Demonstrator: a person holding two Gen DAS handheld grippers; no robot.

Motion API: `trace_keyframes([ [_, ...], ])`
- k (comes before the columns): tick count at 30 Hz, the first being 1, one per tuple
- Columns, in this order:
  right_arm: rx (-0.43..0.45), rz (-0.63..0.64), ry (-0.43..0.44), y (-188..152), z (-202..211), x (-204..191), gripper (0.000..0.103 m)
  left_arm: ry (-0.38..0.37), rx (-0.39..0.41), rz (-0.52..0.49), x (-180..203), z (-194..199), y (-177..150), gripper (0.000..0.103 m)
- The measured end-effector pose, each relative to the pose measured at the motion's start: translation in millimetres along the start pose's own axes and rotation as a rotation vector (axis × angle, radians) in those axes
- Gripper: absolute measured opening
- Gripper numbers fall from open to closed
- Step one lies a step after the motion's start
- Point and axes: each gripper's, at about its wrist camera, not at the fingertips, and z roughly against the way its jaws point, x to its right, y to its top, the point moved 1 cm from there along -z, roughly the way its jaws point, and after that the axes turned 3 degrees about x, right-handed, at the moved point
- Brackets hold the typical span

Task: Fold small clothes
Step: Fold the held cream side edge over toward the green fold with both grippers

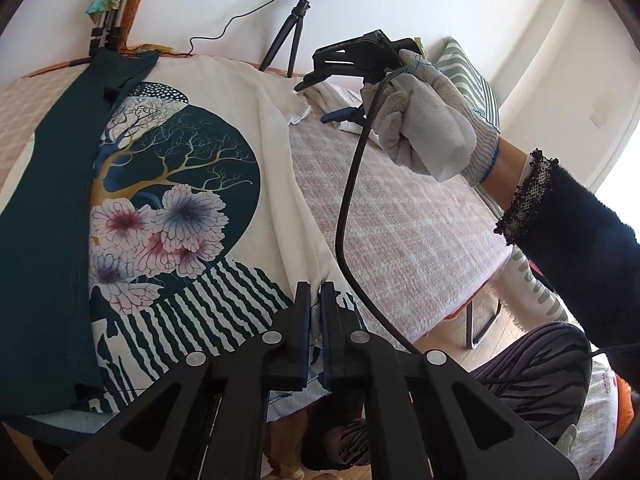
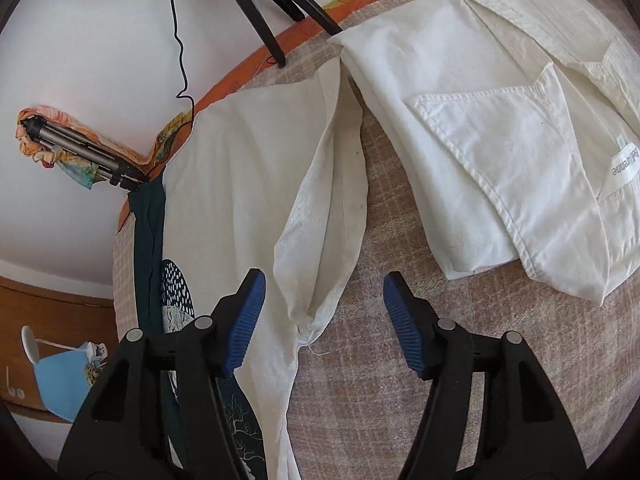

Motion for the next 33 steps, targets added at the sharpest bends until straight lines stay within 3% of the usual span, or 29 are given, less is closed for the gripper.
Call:
trace_keyframes([
  [5, 0.006, 0.082, -0.075, -3.8, -16.2, -20.6, 0.063, -0.003, -0.007, 0.002, -2.4, -2.5, 0.3, 0.003],
  [7, 0.002, 0.122, -0.121, -3.4, -20.5, -29.1, 0.03, -0.003, -0.004, 0.008, -4.9, -1.3, 0.9, 0.003],
  [8, -0.02, 0.133, -0.122, -2.5, -24.0, -31.7, 0.006, -0.005, -0.002, 0.014, -6.6, -0.2, 1.1, 0.003],
  [13, 0.026, 0.196, -0.12, 0.3, -8.2, -62.1, 0.005, -0.004, 0.015, 0.036, -15.9, 9.2, -0.6, 0.003],
  [19, 0.055, 0.365, -0.125, -0.7, 1.6, -137.5, 0.005, 0.002, 0.037, 0.073, -27.6, 20.6, -6.8, 0.003],
  [27, 0.027, 0.602, -0.189, -31.8, -46.6, -238.7, 0.005, 0.029, 0.055, 0.133, -51.5, 33.1, -11.2, 0.003],
  [33, -0.017, 0.668, -0.218, -52.2, -90.6, -266.6, 0.005, 0.055, 0.045, 0.155, -67.5, 37.8, -17.7, 0.003],
])
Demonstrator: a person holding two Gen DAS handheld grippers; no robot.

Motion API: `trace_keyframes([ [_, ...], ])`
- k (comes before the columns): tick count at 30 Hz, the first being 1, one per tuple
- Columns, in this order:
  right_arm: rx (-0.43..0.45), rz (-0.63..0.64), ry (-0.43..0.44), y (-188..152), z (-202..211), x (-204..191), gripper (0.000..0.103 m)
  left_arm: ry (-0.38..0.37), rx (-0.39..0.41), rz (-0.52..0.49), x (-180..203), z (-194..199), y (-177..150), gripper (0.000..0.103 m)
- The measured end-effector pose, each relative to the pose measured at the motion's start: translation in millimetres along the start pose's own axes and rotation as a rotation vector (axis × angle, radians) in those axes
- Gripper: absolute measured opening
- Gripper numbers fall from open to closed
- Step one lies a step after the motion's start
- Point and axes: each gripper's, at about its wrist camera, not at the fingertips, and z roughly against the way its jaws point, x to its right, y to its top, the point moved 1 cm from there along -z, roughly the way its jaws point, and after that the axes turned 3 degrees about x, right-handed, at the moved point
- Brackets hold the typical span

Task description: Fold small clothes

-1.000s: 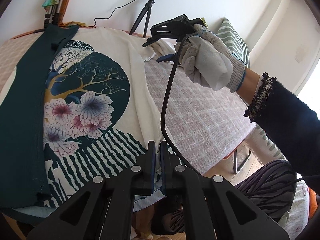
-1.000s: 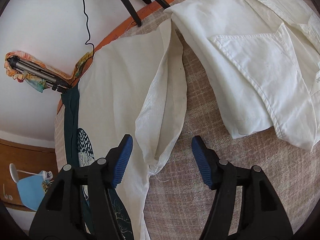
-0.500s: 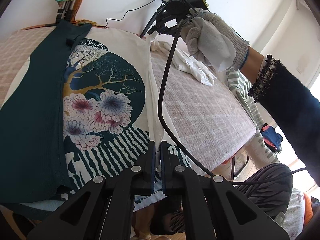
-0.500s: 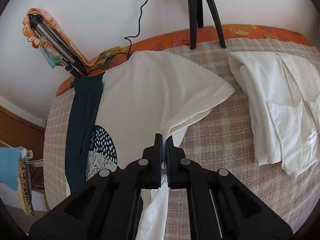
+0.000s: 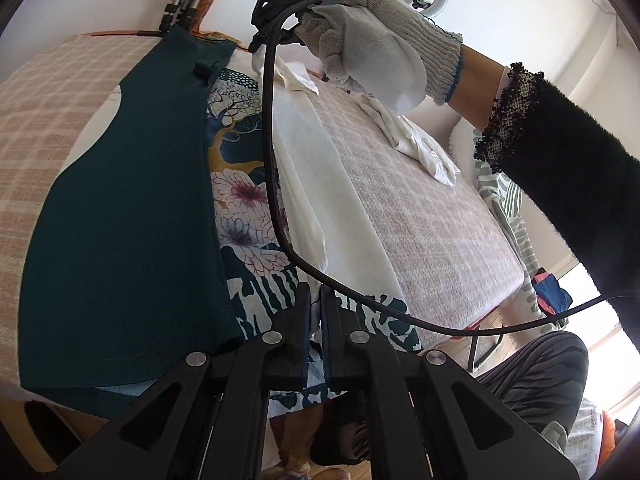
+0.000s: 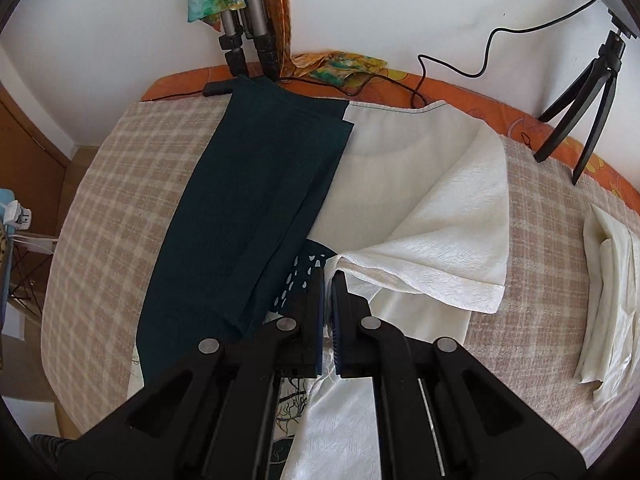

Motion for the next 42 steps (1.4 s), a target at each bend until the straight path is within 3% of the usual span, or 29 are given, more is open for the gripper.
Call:
trace_keyframes([
  [5, -0.017, -0.003, -0.026, 1.5, -18.3, -5.0, 0.005, 0.023, -0.004, 0.018, -15.1, 2.5, 1.0, 0.003],
  [10, -0.068, -0.043, 0.084, 4.3, -31.1, -0.3, 0.007, 0.016, -0.051, 0.001, -13.0, 3.6, 4.2, 0.007],
  [13, -0.071, -0.054, 0.186, 2.3, -18.8, 4.9, 0.026, 0.023, -0.078, -0.057, -5.5, 13.0, 8.0, 0.011],
  [14, -0.053, -0.053, 0.208, 1.1, -8.9, 7.8, 0.04, 0.018, -0.084, -0.081, -3.7, 18.1, 9.6, 0.013],
  [15, -0.034, -0.057, 0.23, 0.3, 1.7, 12.3, 0.051, 0.016, -0.087, -0.103, -3.2, 23.9, 10.5, 0.02],
  [16, -0.019, -0.063, 0.26, -0.6, 12.6, 18.1, 0.053, 0.023, -0.087, -0.122, -4.7, 31.1, 12.2, 0.026],
  [19, 0.047, -0.085, 0.301, -3.3, 45.3, 44.7, 0.053, 0.048, -0.094, -0.144, -15.9, 52.5, 17.5, 0.026],
  [22, 0.09, -0.154, 0.233, -3.9, 57.0, 87.5, 0.053, 0.078, -0.09, -0.124, -32.6, 71.8, 26.9, 0.026],
  [28, 0.048, -0.339, 0.207, -7.6, 19.0, 154.8, 0.053, 0.162, -0.012, -0.077, -65.8, 89.6, 72.8, 0.026],
  [35, 0.005, -0.377, 0.237, -10.1, -22.9, 166.7, 0.052, 0.224, 0.071, -0.025, -98.0, 71.0, 134.3, 0.026],
  [37, -0.009, -0.372, 0.259, -12.9, -29.5, 165.2, 0.042, 0.211, 0.07, -0.005, -103.4, 62.4, 144.2, 0.026],
  [39, -0.022, -0.362, 0.259, -12.7, -33.1, 163.4, 0.011, 0.211, 0.075, 0.008, -107.9, 55.1, 151.4, 0.026],
  [42, -0.011, -0.368, 0.289, -8.1, -26.4, 160.1, 0.007, 0.195, 0.082, 0.025, -114.6, 48.9, 156.9, 0.026],
])
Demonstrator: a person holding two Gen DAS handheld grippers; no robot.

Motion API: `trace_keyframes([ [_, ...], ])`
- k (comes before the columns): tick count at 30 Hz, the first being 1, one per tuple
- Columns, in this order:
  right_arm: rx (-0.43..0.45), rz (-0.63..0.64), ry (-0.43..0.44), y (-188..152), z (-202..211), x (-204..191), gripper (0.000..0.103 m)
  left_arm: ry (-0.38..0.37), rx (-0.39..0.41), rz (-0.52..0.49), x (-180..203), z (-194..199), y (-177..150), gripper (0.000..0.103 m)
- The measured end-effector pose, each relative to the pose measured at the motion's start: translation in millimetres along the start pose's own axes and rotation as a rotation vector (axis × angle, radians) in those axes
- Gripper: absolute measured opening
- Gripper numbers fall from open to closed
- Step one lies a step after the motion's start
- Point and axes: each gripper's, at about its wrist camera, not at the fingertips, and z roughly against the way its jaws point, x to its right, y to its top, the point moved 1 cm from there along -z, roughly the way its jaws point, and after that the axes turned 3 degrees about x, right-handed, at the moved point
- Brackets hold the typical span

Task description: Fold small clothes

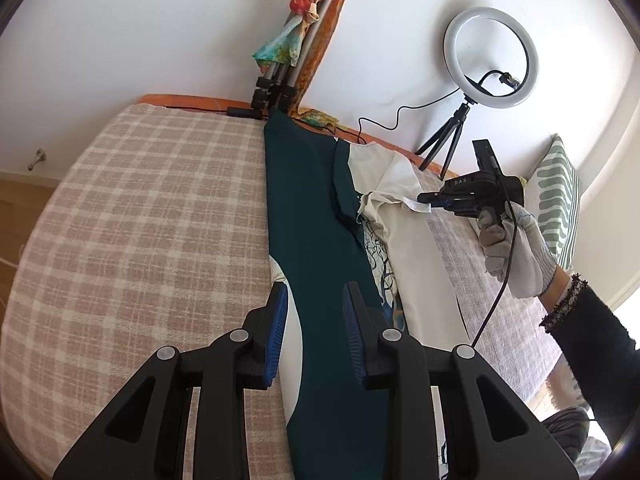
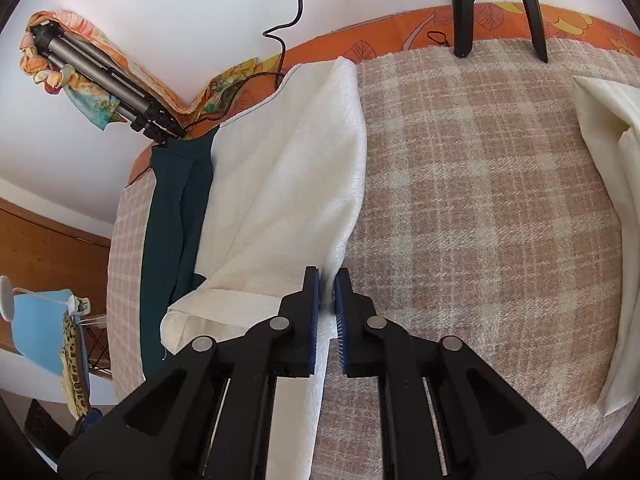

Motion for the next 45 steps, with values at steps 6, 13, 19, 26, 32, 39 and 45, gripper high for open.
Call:
trace_keyframes([
  [6, 0.062, 0.048, -0.003, 24.5, 27.1, -37.9, 0.007, -0.032, -0.031, 0.032, -6.4, -9.5, -1.6, 0.026],
  [13, 0.072, 0.111, 0.004, 64.1, 4.2, -97.4, 0.007, -0.07, -0.012, 0.067, -3.3, -1.7, 4.4, 0.026],
  [19, 0.03, 0.125, -0.002, 86.3, -50.1, -125.8, 0.007, -0.07, -0.006, 0.051, -2.9, 0.4, 6.3, 0.026],
  [26, 0.009, 0.111, 0.006, 88.9, -81.8, -128.7, 0.029, -0.023, -0.031, 0.077, -18.3, -2.2, 5.9, 0.026],
  [32, 0.085, 0.084, 0.071, 78.9, -35.6, -117.8, 0.037, 0.008, -0.03, 0.054, -20.1, 2.0, 4.6, 0.026],
  [39, 0.158, 0.098, 0.026, 29.3, 43.2, -95.9, 0.037, 0.002, -0.053, 0.019, -13.8, 0.8, -5.0, 0.035],
  [45, 0.152, 0.076, -0.011, -61.8, 101.3, -59.3, 0.037, -0.004, -0.087, 0.038, -16.9, 1.3, -20.2, 0.036],
])
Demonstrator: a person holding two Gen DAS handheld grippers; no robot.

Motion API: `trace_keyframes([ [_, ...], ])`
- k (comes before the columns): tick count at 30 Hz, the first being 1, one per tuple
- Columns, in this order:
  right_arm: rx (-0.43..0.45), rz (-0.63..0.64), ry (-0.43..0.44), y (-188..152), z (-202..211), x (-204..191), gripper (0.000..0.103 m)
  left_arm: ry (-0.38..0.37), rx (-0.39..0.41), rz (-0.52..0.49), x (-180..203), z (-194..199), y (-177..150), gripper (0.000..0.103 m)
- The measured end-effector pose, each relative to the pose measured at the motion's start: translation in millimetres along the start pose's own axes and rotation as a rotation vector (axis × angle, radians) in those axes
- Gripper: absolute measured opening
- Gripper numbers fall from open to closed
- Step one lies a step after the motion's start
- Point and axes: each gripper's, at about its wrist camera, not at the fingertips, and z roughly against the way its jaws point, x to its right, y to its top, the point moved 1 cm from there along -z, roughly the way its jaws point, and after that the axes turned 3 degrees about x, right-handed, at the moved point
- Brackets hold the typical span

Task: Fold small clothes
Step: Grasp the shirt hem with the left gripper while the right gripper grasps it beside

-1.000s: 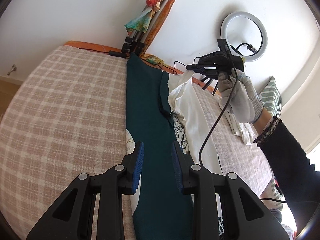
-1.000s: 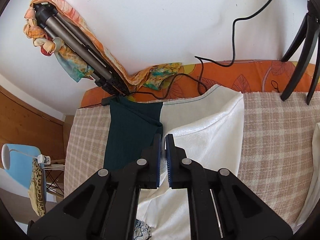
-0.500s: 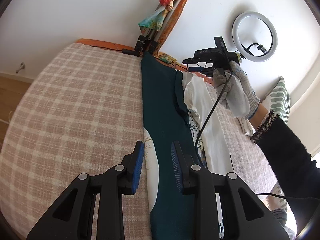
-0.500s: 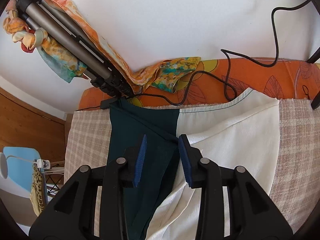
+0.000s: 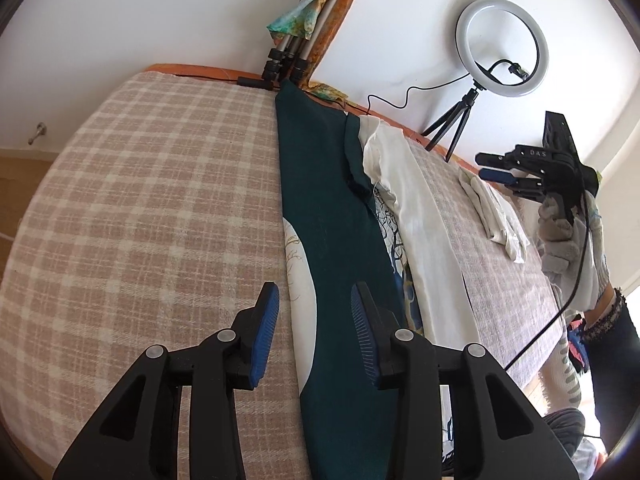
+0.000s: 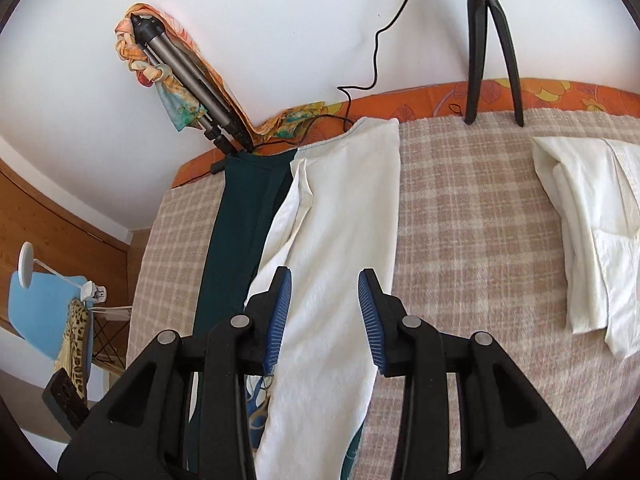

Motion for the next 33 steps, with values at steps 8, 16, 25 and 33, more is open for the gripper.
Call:
trace_keyframes([
  [8, -0.162, 0.001, 0.043, -154.1, 37.8, 22.8, 0.037, -0.043, -0.123, 0.067, -12.9, 4.1, -51.2, 0.039],
  [16, -0.29, -0.012, 0.13, -244.1, 31.9, 31.0, 0.037, -0.099, -0.236, 0.086, -8.0, 5.7, -98.5, 0.039],
  [25, -0.315, 0.025, 0.283, -271.6, 35.7, 18.0, 0.037, -0.204, -0.264, 0.122, -1.8, 10.9, -116.2, 0.039],
  [33, -0.321, -0.022, 0.351, -270.7, 28.9, 14.1, 0.023, -0.254, -0.299, 0.164, -2.7, 8.1, -125.0, 0.016],
])
